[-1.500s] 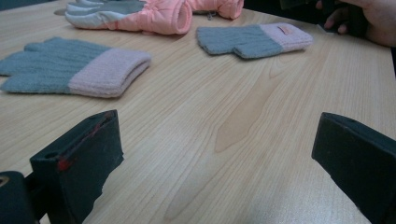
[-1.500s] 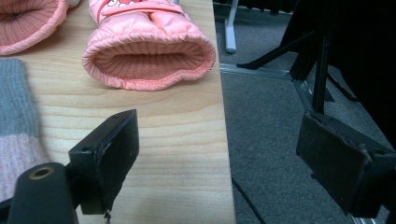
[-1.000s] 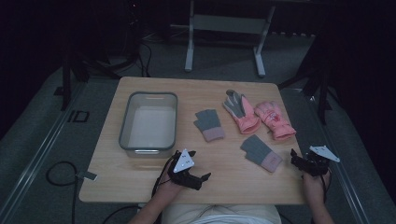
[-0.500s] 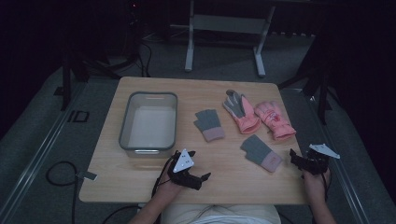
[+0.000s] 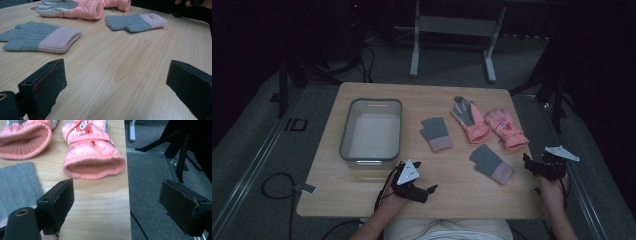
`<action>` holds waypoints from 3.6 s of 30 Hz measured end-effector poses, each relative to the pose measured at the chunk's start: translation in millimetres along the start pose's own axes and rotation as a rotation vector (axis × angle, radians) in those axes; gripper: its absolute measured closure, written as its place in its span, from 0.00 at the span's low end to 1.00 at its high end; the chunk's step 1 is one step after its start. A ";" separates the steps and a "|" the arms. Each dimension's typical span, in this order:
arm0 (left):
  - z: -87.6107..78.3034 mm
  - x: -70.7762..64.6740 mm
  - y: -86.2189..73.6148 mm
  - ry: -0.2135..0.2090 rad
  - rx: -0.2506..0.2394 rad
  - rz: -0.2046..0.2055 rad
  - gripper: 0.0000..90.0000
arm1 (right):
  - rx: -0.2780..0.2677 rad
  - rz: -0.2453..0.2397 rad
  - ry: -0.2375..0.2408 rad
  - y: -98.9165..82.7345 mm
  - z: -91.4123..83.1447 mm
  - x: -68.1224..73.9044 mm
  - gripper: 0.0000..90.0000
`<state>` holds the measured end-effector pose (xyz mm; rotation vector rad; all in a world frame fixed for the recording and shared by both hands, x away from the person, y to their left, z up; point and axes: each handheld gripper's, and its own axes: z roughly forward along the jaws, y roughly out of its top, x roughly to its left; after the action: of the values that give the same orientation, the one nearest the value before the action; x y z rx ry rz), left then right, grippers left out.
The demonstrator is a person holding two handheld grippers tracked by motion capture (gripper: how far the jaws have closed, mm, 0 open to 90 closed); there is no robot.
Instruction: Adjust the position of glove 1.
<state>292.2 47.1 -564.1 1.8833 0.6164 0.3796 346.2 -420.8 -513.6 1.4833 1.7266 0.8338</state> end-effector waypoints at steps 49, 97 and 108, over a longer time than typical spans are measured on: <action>0.0 1.1 0.0 -0.017 -0.008 -0.011 0.01 | -0.056 -0.069 0.340 122.8 14.8 97.1 0.13; -0.1 1.9 -0.2 -0.034 -0.015 -0.025 0.01 | 0.224 -0.356 0.541 97.5 151.8 249.8 0.66; -0.4 2.1 -0.3 -0.032 -0.012 -0.025 0.01 | 0.244 -0.454 0.554 99.8 159.1 262.7 0.72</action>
<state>293.6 48.7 -564.3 1.8645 0.6150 0.3359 507.6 -142.7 -543.5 0.9757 2.5300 0.8534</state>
